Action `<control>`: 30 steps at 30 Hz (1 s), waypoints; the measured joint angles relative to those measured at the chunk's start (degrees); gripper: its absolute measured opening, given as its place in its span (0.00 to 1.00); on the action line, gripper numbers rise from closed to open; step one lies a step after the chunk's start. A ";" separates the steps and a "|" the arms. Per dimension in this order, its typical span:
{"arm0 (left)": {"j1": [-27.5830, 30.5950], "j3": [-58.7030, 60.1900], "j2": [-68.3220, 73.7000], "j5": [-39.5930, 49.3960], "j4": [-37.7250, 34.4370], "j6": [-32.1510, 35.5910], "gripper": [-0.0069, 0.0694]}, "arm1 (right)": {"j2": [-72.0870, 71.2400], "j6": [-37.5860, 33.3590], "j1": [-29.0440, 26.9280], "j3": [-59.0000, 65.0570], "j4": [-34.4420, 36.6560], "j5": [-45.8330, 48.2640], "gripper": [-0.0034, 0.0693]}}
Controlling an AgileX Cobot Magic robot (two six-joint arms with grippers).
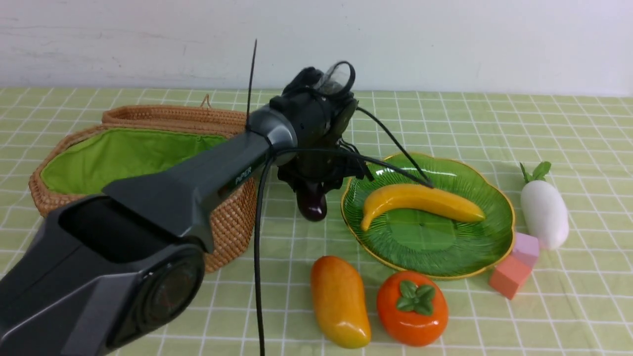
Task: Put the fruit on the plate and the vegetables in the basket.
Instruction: Use the left arm to grab an eggplant and put it into the left basket
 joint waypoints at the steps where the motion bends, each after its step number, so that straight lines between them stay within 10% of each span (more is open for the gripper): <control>1: 0.00 0.00 -2.49 0.25 -0.92 0.85 0.61 | -0.04 0.00 0.00 0.00 0.00 -0.05 0.15; 15: 0.29 1.39 -25.11 9.61 -5.80 22.29 0.61 | -0.04 -5.45 0.00 0.00 4.42 -5.13 0.15; 30: 6.70 39.72 -51.67 8.34 -3.08 52.19 0.61 | -0.06 -30.47 0.00 0.00 28.20 -4.68 0.16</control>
